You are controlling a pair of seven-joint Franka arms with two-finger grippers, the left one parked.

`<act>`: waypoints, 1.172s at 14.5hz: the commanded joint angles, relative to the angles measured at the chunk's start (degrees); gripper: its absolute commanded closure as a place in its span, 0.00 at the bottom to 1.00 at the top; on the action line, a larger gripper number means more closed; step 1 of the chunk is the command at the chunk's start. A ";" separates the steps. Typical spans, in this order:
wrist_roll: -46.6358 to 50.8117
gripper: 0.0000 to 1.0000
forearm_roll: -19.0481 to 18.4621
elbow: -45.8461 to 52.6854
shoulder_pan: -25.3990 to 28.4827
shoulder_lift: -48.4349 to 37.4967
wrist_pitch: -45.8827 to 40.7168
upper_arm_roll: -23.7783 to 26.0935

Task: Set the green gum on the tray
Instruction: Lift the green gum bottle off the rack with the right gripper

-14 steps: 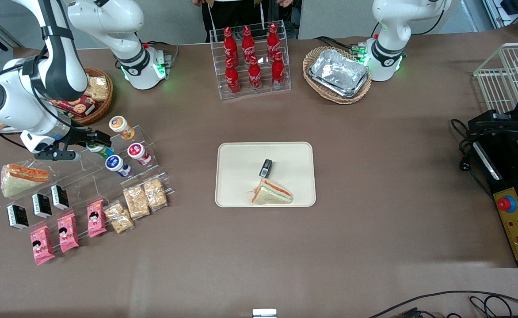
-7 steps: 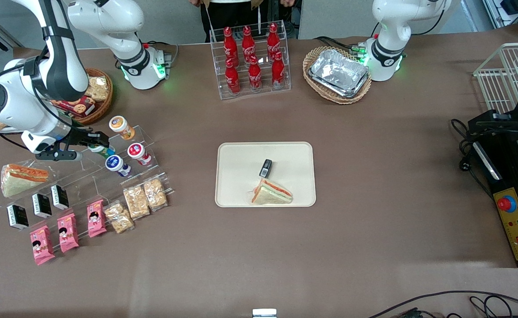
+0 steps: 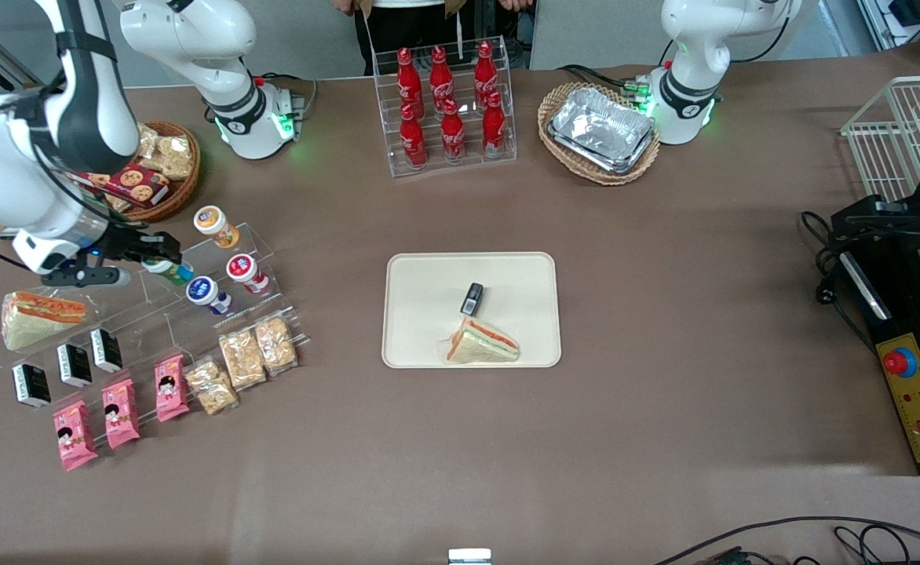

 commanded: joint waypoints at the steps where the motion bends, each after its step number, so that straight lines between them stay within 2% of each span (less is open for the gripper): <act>1: -0.99 0.62 -0.48 10.20 0.21 2.66 -8.74 -0.23; 7: -0.65 0.62 -0.39 34.54 1.34 9.68 -29.47 -0.23; 9: -0.12 0.62 0.22 39.75 2.14 10.31 -34.41 -0.23; 11: 2.33 0.62 0.84 41.43 3.45 10.13 -36.62 0.03; 13: 10.04 0.61 2.85 41.70 7.14 9.96 -36.71 0.38; 17: 25.43 0.61 4.44 41.26 17.68 10.48 -34.61 0.29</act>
